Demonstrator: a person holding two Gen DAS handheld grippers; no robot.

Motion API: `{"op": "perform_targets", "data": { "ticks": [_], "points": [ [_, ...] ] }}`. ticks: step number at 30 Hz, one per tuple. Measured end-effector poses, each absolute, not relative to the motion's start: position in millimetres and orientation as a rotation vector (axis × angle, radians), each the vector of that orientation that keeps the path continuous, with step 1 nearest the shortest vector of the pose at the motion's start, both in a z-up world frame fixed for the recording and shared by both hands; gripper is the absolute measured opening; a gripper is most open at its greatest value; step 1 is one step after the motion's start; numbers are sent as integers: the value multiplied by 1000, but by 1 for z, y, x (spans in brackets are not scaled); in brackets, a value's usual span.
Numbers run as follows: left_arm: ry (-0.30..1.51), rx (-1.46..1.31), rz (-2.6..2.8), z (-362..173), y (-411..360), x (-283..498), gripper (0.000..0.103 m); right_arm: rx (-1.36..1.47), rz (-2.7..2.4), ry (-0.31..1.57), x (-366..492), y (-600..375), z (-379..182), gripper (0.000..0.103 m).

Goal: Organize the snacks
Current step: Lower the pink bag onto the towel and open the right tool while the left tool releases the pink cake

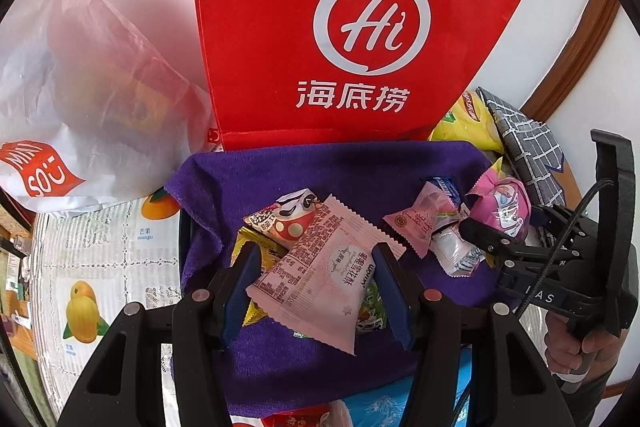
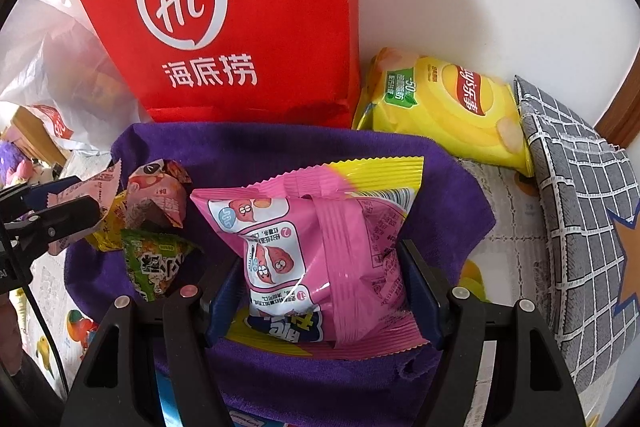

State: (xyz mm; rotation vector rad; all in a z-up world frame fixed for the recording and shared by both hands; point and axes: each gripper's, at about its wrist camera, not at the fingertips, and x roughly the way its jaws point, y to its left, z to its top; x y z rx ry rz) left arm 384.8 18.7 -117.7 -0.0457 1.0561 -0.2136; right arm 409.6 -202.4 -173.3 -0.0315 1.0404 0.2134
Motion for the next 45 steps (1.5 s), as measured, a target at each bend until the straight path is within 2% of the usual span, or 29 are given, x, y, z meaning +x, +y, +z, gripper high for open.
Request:
{"op": "perform_targets", "data": {
  "ticks": [21, 38, 45],
  "points": [
    [1061, -36, -210, -121, 16, 385, 55, -54, 207, 1054, 409, -198, -179, 73],
    [1081, -29, -217, -127, 11, 387, 56, -48, 238, 971, 397, -196, -156, 90],
    [1088, -26, -215, -129, 10, 388, 56, 1, 230, 933, 393, -205, -143, 90]
  ]
}}
